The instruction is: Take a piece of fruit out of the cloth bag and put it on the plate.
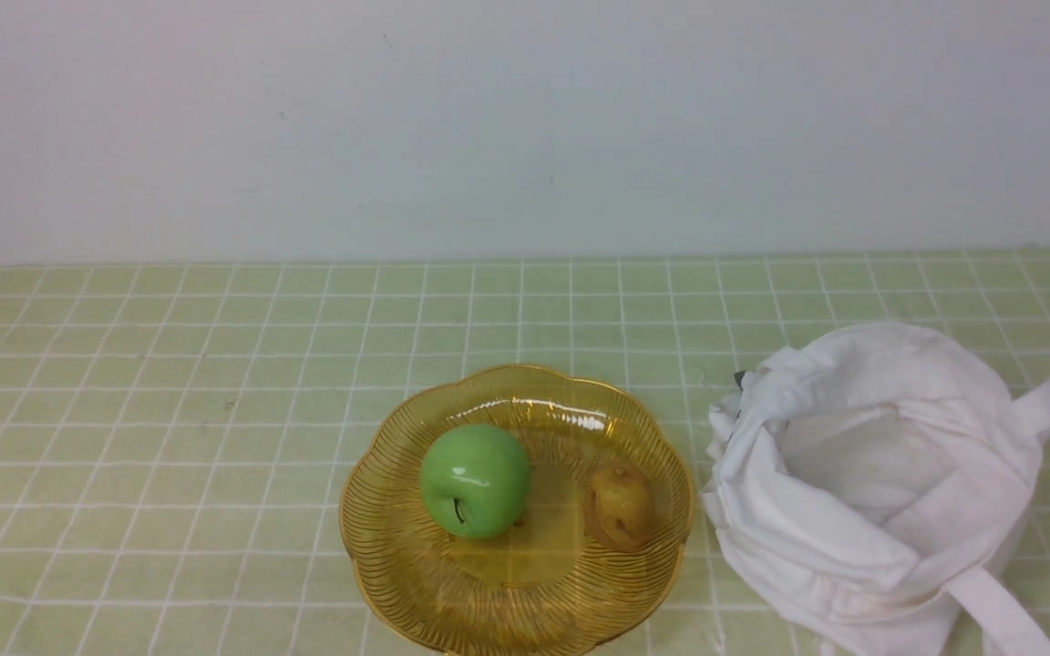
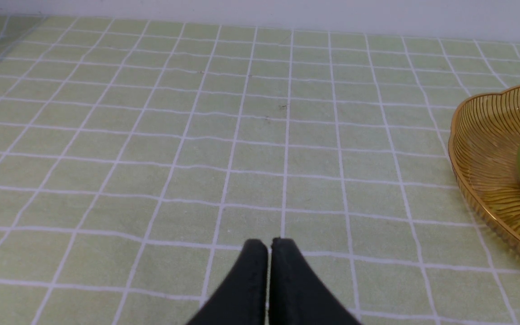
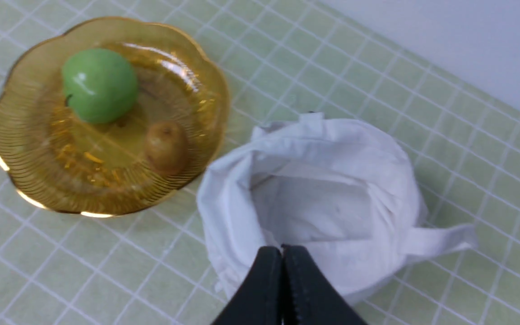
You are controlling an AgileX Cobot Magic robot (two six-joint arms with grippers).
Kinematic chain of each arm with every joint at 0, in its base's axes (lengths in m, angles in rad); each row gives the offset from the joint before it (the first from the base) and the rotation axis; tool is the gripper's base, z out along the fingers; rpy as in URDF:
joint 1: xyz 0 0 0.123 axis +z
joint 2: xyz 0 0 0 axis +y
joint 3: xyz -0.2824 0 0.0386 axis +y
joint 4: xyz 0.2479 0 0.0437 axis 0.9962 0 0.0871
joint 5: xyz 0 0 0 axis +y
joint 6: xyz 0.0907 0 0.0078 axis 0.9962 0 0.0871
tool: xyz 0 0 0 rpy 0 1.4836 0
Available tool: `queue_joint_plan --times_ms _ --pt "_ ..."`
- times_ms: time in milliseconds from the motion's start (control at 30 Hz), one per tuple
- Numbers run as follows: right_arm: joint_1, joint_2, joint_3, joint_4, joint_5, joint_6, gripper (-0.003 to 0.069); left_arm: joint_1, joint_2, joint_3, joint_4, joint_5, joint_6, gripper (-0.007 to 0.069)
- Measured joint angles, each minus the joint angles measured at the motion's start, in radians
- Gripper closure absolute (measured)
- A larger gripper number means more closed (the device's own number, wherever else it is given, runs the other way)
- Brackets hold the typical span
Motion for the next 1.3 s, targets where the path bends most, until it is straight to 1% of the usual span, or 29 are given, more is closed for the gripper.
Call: queue_joint_plan --times_ms 67,167,200,300,333,367,500,600,833,1300 --pt "0.0 -0.073 0.066 -0.033 -0.018 0.037 0.0673 0.0 0.0 0.0 0.0 0.0 0.0 0.0632" --pt "0.0 -0.218 0.196 -0.058 -0.101 0.091 0.0673 0.0 0.0 0.0 0.0 0.0 0.0 0.0632" --pt "0.0 -0.32 0.29 -0.07 -0.191 0.112 0.0673 0.0 0.0 0.0 0.0 0.0 0.0 0.0632" --pt "0.0 -0.449 0.457 -0.086 -0.389 0.125 0.0673 0.0 0.0 0.0 0.0 0.0 0.0 0.0632" --pt "0.0 -0.513 0.557 -0.093 -0.518 0.128 0.0673 0.0 0.0 0.0 0.0 0.0 0.0 0.0632" --pt "0.0 -0.52 0.58 -0.093 -0.55 0.128 0.0673 0.0 0.0 0.0 0.0 0.0 0.0 0.0632" --pt "0.0 -0.6 0.749 -0.097 -0.806 0.128 0.0673 0.0 0.0 0.0 0.0 0.0 0.0 0.0632" --pt "0.0 -0.607 0.805 -0.1 -0.915 0.131 0.0673 0.0 0.0 0.0 0.0 0.0 0.0 0.0632" --pt "0.0 -0.608 0.817 -0.1 -0.94 0.131 0.0673 0.0 0.0 0.0 0.0 0.0 -0.003 0.0632" --pt "0.0 -0.608 0.818 -0.101 -0.88 0.132 0.0673 0.0 0.0 0.0 0.0 0.0 -0.007 0.0632"
